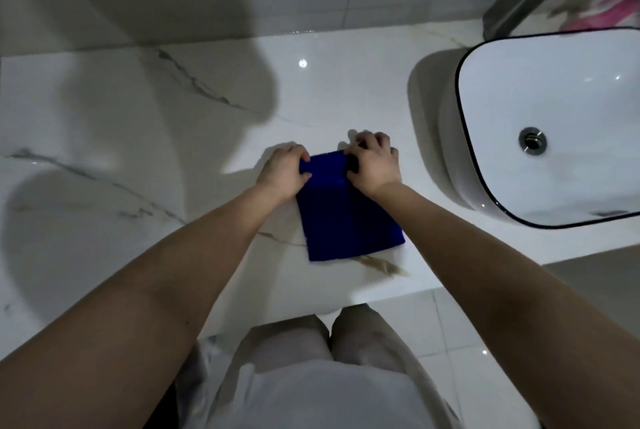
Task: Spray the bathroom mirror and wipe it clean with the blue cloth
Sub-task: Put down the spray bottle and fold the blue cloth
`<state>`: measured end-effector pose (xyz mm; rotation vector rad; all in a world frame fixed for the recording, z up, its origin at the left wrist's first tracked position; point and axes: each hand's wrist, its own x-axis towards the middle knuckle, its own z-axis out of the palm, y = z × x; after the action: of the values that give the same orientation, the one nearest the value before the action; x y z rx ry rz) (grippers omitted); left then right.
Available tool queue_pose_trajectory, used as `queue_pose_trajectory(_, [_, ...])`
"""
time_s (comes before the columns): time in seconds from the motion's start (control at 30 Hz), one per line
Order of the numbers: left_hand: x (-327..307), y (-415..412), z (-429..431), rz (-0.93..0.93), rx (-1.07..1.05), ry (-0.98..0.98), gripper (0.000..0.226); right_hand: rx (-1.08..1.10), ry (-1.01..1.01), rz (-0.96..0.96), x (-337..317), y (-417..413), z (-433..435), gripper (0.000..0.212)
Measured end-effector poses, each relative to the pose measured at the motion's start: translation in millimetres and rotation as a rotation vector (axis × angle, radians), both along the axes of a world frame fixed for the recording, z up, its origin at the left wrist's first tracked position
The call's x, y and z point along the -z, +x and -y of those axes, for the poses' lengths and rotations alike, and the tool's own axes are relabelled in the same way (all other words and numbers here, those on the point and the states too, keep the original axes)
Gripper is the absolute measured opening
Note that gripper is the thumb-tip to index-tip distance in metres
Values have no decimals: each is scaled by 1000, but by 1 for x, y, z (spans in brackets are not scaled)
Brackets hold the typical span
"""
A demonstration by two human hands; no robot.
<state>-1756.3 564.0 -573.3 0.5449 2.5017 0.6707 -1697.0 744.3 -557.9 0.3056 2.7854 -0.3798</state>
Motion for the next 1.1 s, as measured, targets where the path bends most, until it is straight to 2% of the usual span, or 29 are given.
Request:
queue_pose_trajectory(0.13, [-1,6,1,-14,-7,103,19,65,-103,73,-2,3,-4,42])
queue_pose_trajectory(0.23, [-5,10,2,-1,-40,140,16,59,22,61,-10,1,-8,56])
queue_pose_trajectory(0.37, [-16,14,2,25,-124,237,20,-15,83,184,-24,1,-18,74])
queue_pose_trajectory(0.5, [-28,24,0,99,-217,278,27,-169,165,206,-29,-3,-14,57])
queue_pose_trajectory(0.6, [-35,34,0,66,-248,265,26,-173,93,199,-31,-1,-17,45])
queue_pose_trajectory(0.7, [-46,42,-2,17,-217,219,23,-266,-10,211,-30,4,-22,37])
queue_pose_trajectory(0.87, [-62,64,-8,-47,-191,219,34,-376,-48,286,-37,11,-27,38])
queue_pose_trajectory(0.97, [-68,80,-9,-24,-198,233,43,-352,-68,212,-41,25,-31,32])
queue_pose_trajectory(1.03, [-72,88,-7,-48,-189,221,44,-262,-104,147,-42,35,-32,38])
queue_pose_trajectory(1.1, [-75,95,-6,-75,-180,211,42,-184,-144,123,-44,43,-32,53])
